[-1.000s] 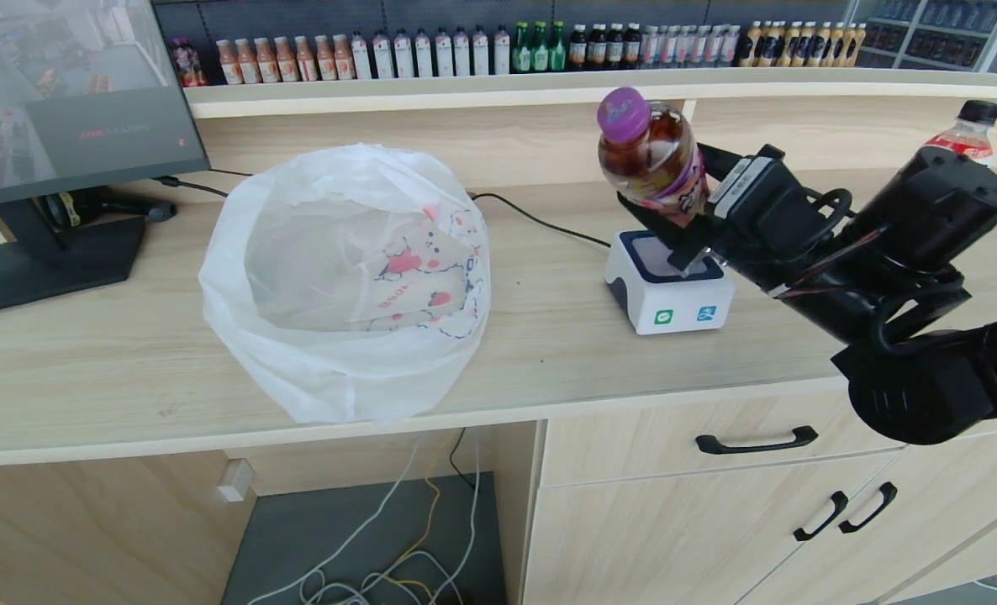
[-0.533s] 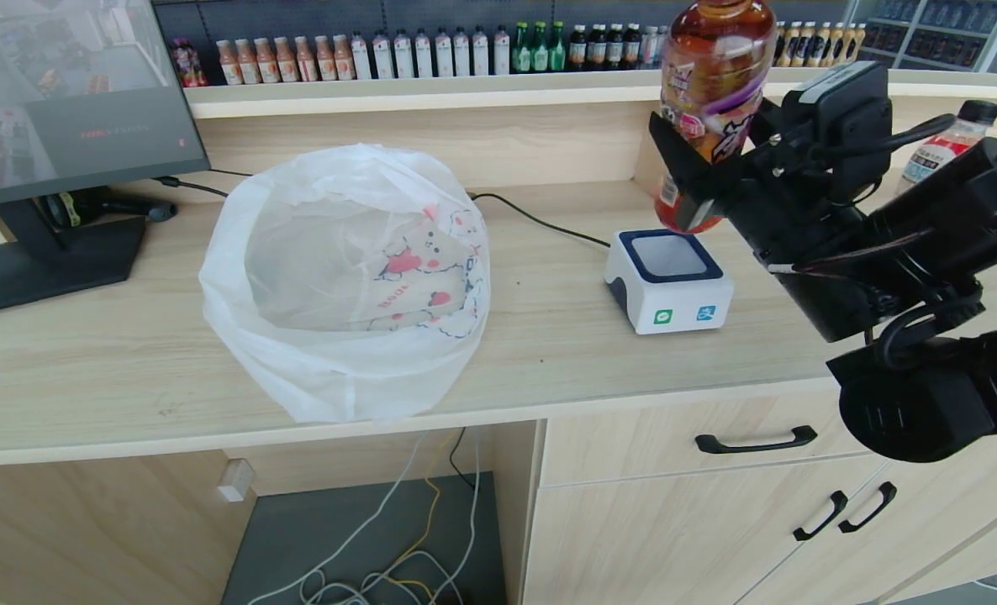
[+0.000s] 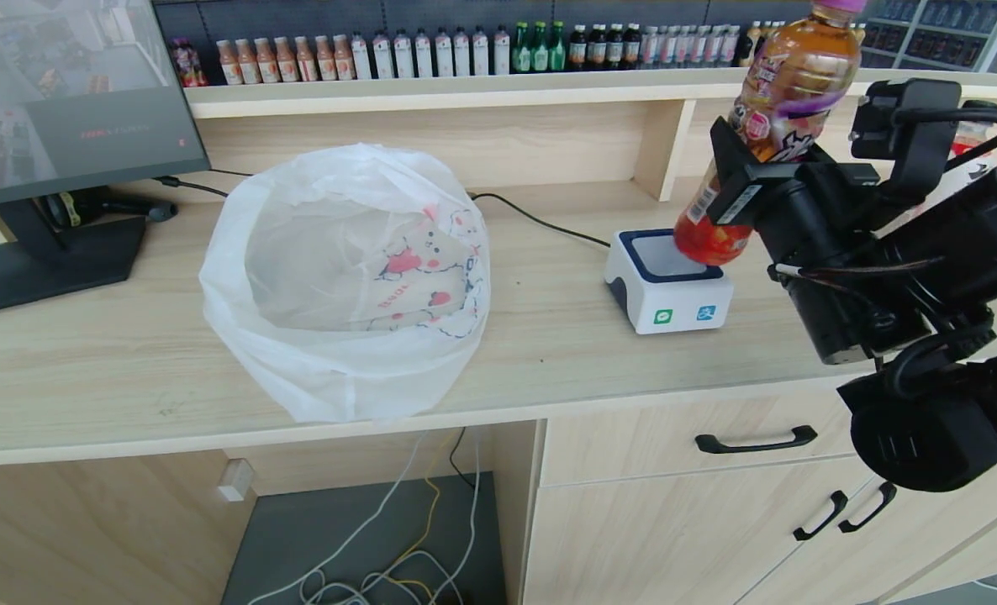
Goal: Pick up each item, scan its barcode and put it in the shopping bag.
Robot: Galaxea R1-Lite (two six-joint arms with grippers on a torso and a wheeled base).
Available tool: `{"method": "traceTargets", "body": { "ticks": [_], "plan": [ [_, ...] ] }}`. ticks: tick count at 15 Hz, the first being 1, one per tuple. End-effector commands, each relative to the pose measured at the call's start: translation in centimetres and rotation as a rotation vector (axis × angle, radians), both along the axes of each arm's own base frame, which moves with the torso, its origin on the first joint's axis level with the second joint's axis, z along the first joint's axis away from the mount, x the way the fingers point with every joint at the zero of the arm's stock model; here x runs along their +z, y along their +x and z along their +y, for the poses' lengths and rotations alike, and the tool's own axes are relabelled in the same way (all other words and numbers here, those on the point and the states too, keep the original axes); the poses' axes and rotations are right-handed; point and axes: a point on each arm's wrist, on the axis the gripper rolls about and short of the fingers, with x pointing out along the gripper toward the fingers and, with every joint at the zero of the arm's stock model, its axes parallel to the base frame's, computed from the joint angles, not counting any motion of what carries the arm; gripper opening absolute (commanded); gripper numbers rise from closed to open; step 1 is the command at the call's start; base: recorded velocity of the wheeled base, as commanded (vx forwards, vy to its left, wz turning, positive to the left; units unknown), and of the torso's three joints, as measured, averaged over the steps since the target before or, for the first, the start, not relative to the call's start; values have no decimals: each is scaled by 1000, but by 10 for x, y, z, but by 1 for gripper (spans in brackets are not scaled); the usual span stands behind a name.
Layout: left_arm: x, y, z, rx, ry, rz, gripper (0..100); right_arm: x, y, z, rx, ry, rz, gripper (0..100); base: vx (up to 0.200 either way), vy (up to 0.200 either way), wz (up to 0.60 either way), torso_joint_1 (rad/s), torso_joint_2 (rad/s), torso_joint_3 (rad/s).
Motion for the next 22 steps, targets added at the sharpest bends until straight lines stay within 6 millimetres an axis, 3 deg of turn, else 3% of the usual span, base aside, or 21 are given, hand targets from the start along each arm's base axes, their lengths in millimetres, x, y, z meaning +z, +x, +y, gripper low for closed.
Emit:
{"method": "traceTargets", "body": {
  "ticks": [1,4,12,22],
  "plan": [
    [0,0,0,2,-2,1,100,-4,-6,-2,14,19,18,0,0,0,0,0,0,0],
    [0,0,0,2,-5,-1,100,-13,-10,-6,20,20,53,0,0,0,0,0,0,0],
    [0,0,0,0,0,-1,100,14,-8,-3,41,84,-42,0,0,0,0,0,0,0],
    [0,0,0,0,-2,-1,100,16,-9,-3,52,99,-49,0,0,200,0,2,2,2]
  ]
}}
